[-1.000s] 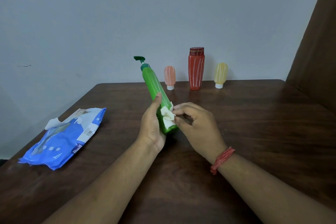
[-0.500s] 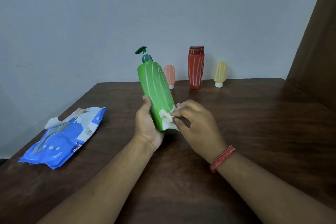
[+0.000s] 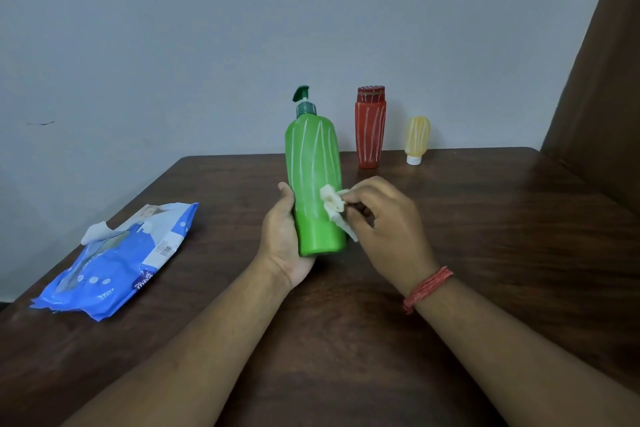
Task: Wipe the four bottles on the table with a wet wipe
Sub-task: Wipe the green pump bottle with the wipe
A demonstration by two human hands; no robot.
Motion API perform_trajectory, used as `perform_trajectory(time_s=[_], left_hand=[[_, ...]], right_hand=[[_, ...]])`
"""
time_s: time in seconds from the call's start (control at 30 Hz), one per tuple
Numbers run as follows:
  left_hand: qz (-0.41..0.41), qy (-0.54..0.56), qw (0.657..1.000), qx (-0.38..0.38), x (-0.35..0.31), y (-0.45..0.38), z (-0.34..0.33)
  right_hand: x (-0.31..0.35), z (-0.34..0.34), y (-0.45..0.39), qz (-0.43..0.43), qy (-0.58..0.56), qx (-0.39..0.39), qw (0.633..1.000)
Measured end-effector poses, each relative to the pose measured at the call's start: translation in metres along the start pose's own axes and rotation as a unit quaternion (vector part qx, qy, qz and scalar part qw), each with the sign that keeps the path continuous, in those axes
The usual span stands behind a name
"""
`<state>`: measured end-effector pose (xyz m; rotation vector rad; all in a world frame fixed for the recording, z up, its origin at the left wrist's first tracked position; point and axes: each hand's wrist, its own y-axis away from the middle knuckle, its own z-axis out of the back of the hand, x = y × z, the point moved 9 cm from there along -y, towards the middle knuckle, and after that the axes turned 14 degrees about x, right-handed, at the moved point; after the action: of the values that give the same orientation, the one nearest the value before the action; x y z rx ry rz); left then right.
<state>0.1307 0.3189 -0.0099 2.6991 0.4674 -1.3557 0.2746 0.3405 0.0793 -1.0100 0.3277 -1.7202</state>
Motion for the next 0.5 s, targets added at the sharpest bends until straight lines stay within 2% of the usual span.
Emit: perform_trajectory(time_s=[0.17,0.33,0.5], left_hand=[[-0.019,0.030,0.999,-0.010,-0.012,-0.001,0.010],[0.002,-0.011,1.000,0.007,-0.002,0.000,0.003],[-0.008,-0.003,1.000,0.001,-0.006,0.000,0.008]], right_hand=[[0.006,-0.017,0.002,0.037,-0.029,0.079,0.996],[-0.012,-0.003,-0.001,-0.024,-0.054,-0.011,0.998],[-0.014,-0.015,0.003,-0.024,-0.078,0.055,0.995]])
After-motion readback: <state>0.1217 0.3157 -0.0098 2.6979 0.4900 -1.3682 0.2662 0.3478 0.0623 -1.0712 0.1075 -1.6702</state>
